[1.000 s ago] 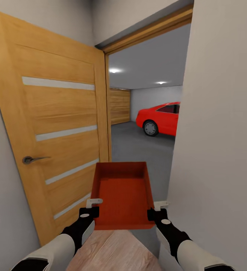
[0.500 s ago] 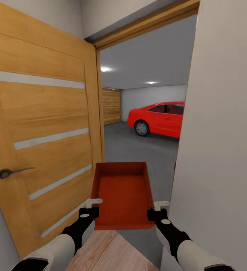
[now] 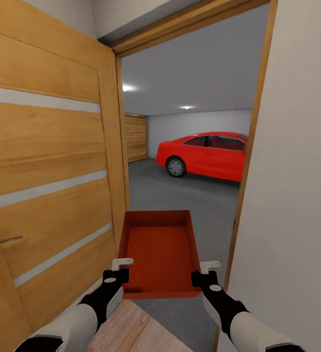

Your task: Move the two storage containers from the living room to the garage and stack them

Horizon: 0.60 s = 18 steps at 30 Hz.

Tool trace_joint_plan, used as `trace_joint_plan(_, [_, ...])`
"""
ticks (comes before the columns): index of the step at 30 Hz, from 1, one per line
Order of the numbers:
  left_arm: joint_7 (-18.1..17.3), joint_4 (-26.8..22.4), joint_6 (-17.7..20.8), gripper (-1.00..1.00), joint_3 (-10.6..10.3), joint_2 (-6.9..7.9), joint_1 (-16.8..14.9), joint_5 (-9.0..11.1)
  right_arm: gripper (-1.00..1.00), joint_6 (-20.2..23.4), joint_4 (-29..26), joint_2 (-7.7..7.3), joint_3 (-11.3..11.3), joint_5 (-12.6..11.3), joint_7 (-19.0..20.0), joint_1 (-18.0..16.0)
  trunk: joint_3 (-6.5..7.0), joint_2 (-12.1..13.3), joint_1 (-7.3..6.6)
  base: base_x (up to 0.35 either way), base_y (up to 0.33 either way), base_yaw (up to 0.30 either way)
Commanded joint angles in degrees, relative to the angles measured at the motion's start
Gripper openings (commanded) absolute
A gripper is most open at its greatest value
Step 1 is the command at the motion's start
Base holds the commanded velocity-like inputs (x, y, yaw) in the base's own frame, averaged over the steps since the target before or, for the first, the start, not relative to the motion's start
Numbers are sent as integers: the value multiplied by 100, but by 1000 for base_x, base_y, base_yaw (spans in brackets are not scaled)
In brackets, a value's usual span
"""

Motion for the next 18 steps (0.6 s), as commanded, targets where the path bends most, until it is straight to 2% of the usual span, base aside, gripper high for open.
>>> trace_joint_plan(1, [57,-133,-109,-100,467,265,-6,-103,-100,-13,15,-5,-121,-31,-41,-4,-10,-7,4,290,178,-4])
trace_joint_plan(6, [57,-133,-108,-100,467,265,-6,-103,-100,-12,15,-5,-127,-36,-41,-4,-10,-7,4,290,179,-51])
trace_joint_plan(18, [54,-133,-109,-100,467,265,-6,-103,-100,-6,15,-5,-129,-39,-41,-4,-10,-7,4,290,187,-240])
